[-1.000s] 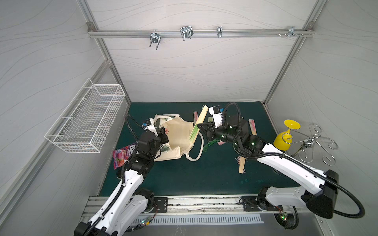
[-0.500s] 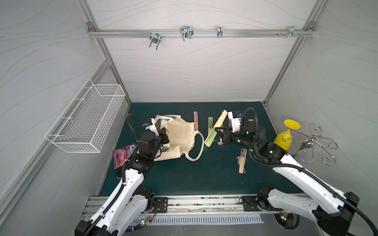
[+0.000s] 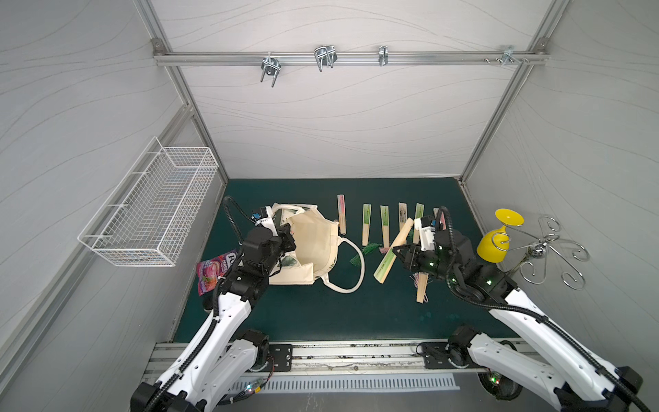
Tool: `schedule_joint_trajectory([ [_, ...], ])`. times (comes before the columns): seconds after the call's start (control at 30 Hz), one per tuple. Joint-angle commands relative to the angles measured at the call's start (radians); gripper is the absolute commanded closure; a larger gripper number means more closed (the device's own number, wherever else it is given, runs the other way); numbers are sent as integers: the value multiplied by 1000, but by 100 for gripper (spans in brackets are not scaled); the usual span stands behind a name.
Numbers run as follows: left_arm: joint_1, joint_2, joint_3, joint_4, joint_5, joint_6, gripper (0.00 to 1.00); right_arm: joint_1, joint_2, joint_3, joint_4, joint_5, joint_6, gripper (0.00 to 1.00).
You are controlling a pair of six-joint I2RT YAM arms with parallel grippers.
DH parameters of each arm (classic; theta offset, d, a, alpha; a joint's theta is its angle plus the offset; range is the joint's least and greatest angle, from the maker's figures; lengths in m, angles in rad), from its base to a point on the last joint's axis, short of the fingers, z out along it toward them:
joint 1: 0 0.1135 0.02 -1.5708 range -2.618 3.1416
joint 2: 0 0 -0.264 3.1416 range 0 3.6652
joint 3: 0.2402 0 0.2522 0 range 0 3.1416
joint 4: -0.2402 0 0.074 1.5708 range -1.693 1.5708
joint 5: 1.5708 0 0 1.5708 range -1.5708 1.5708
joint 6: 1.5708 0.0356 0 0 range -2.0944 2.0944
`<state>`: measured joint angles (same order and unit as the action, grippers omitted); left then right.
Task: Take out the folding fans from the tote bags
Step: Place the folding fan at the center of the board.
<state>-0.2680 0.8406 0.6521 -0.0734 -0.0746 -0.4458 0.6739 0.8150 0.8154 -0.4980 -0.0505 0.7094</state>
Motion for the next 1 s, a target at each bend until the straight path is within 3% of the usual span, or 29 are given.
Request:
schedule_joint_trajectory([
  [0.0,10,-1,58,6,-2,18,100,-50,-9,-49,-91,-102,78,100],
  [0.2,18,-8,63,-5,4,22,100,-198,38,-171,-47,-301,84,100],
  [0.37,19,-9,58,-12,15,14,100,-281,91,-247,30,-397,78,100],
  [0.97,21,6,52,0,35,-8,100,-301,332,-286,180,-443,23,100],
])
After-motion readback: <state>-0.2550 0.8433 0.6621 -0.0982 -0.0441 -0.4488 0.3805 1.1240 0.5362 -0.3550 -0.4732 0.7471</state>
